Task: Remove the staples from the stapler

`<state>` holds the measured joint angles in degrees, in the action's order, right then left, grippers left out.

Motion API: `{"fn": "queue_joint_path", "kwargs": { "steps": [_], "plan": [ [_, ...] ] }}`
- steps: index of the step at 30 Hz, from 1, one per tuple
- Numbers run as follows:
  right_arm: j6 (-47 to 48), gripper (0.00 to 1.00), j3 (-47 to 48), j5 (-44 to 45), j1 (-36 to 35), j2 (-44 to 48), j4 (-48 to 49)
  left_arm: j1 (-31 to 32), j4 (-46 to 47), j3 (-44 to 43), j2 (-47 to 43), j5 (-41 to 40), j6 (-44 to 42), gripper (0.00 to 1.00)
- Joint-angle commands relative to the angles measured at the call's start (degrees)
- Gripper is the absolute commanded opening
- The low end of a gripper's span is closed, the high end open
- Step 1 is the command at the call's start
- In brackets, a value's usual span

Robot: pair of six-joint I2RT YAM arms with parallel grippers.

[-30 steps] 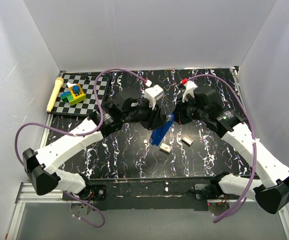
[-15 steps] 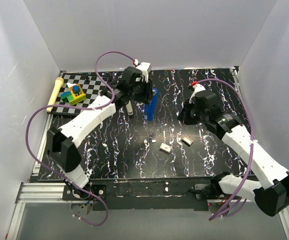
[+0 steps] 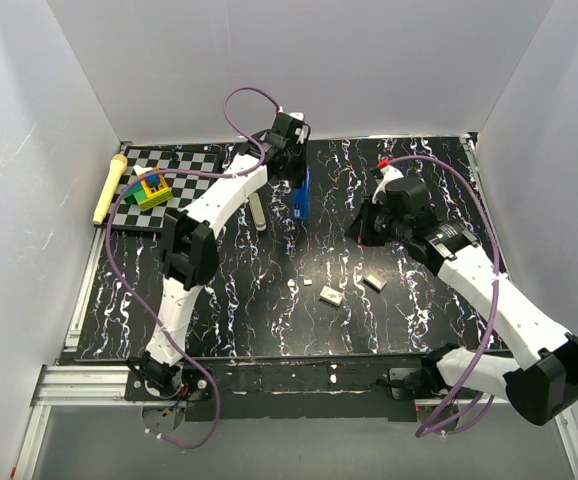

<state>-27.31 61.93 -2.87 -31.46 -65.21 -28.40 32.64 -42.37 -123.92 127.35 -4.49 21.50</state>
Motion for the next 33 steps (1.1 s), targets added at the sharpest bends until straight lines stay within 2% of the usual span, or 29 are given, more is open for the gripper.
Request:
{"fn": "queue_joint_path", "kwargs": {
  "steps": [1, 7, 12, 26, 33],
  "plan": [
    [-1.43, 0.01, -1.37, -2.75, 0.35, -1.06, 3.88, -2.93, -5.17, -8.26, 1.93, -1.84, 1.09, 0.00],
    [-1.87, 0.01, -2.08, -3.80, 0.35, -2.38, 5.11, -5.31, -5.97, -7.92, 4.57, -2.36, 1.18, 0.00],
    [-2.05, 0.01, -2.08, -4.77, 0.35, -3.78, 5.55, -5.75, -5.71, -6.42, 5.10, -4.47, 0.65, 0.00],
    [-2.05, 0.01, -1.64, -6.44, 0.26, -5.81, 5.46, -6.28, -7.90, -6.69, 9.67, -3.68, 0.92, 0.00],
    [-1.96, 0.01, -1.64, -6.70, 0.35, -5.98, 5.46, -6.28, -7.64, -6.69, 10.11, -3.68, 0.83, 0.22]
  ]
}}
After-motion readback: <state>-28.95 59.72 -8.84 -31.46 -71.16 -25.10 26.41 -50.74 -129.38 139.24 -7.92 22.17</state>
